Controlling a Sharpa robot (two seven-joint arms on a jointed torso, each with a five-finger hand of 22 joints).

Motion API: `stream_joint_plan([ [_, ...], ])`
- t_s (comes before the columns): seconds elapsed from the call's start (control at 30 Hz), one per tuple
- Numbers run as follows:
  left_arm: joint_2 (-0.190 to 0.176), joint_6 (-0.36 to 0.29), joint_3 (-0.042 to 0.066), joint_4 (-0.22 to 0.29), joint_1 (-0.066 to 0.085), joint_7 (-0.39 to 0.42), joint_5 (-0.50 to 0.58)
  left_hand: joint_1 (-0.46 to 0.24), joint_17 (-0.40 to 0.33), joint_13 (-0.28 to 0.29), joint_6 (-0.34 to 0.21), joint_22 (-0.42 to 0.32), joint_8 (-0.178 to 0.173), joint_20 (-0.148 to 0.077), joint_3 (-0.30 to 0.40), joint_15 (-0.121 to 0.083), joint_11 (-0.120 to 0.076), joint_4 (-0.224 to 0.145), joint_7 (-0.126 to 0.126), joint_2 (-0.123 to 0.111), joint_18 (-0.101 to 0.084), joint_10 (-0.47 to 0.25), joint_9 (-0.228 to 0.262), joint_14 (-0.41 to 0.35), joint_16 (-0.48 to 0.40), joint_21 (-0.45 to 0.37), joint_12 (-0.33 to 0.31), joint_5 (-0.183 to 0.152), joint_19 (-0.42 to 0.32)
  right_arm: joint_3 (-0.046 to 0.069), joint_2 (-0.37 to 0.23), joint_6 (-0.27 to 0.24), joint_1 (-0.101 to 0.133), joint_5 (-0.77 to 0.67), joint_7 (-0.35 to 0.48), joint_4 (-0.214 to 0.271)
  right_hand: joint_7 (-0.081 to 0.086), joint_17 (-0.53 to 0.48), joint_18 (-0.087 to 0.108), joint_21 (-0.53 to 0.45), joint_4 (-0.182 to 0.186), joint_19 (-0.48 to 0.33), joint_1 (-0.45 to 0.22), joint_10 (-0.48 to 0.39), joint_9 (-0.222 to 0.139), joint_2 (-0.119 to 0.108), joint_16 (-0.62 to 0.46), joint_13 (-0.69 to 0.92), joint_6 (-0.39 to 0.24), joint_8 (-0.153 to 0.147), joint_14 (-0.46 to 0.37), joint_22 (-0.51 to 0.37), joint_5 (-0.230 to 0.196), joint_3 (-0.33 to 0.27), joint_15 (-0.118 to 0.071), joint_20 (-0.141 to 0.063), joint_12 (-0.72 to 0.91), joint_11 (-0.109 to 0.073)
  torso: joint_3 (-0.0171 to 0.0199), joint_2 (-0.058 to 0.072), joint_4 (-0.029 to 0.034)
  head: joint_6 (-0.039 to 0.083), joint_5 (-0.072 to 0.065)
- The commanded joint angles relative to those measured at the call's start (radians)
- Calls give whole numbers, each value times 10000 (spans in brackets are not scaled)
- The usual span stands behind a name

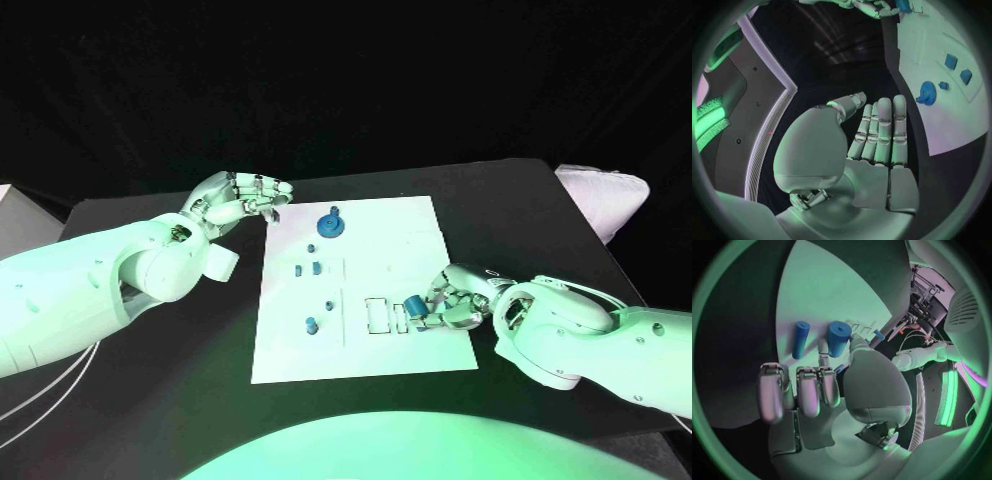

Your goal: Assemble the parts on the task board

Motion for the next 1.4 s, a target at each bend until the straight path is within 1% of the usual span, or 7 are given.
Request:
stream_joint_plan([
  [0.03,3,143,6,37,-3,72,64,7,-9,-13,-83,-16,53,-14,-56,-24,1,8,-11,74,64,-78,-9,-67,-41,-33,-52,60,83,-57,131,227,-104,-371,-526,-191,-6,1591,-93,52,8,644,39,612,-55,101,23,2034,31,-56,826,1723,-2,-62,-102,-25,-18,-54,-11,-1,6,-11,13],
  [0.2,-17,139,6,46,-3,65,65,7,-9,-13,-83,-16,53,-14,-56,-24,1,8,-11,74,64,-78,-9,-67,-41,-33,-52,60,83,-56,224,200,-137,-435,-633,-334,-24,1607,-98,70,-15,650,380,622,-63,221,26,2050,35,-9,829,1748,218,-66,-118,-39,-15,-72,-19,-6,7,-11,37],
  [0.43,-34,141,6,58,-3,53,65,7,-9,-13,-83,-16,53,-14,-56,-24,1,8,-11,74,64,-78,-9,-67,-41,-33,-52,60,83,-56,269,77,-155,-438,-671,-361,-29,1637,-109,110,-36,665,1052,629,-137,270,31,2070,9,18,835,1803,1265,2,-130,-55,-28,-83,-22,-16,-9,-11,40],
  [0.6,-42,142,6,67,-3,48,65,-2,-14,-20,-87,-28,56,-11,-64,-22,3,22,-9,80,64,-86,-14,-72,-39,-52,-51,63,88,-55,271,-157,-163,-316,-663,-319,-45,1671,-117,143,-45,679,1449,642,-200,282,41,2092,34,8,842,1839,1497,229,-142,-63,-18,-99,-22,-13,-4,-11,40],
  [0.87,-48,140,6,68,-3,38,65,-2,-14,-20,-87,-28,56,-11,-64,-22,3,22,-9,80,64,-86,-14,-72,-39,-52,-51,63,88,-27,119,-761,-135,525,-505,-33,-80,1724,-134,208,-42,706,1875,662,-339,116,58,2125,132,-30,854,1906,2321,830,-176,-95,-8,-138,-23,-13,-9,-11,45],
  [1.2,-24,143,6,56,-2,18,65,3,-17,-24,-86,-35,60,-10,-65,-22,2,22,-10,82,65,-88,-16,-77,-38,-61,-48,65,90,18,-97,-1098,302,1796,-249,477,-76,1754,-140,233,-33,716,1889,663,-364,43,68,2129,151,-35,860,1929,2416,943,-178,-99,-9,-137,-35,-21,0,1,37],
  [1.4,-18,138,6,53,-2,11,65,3,-17,-24,-86,-35,60,-10,-65,-22,2,22,-10,82,65,-88,-16,-77,-38,-61,-48,65,90,26,-154,-1112,518,2216,-186,734,-67,1759,-140,232,-12,715,1804,667,-377,-9,70,2134,167,-35,861,1930,2390,972,-172,-97,-5,-129,-25,-8,-9,12,44],
])
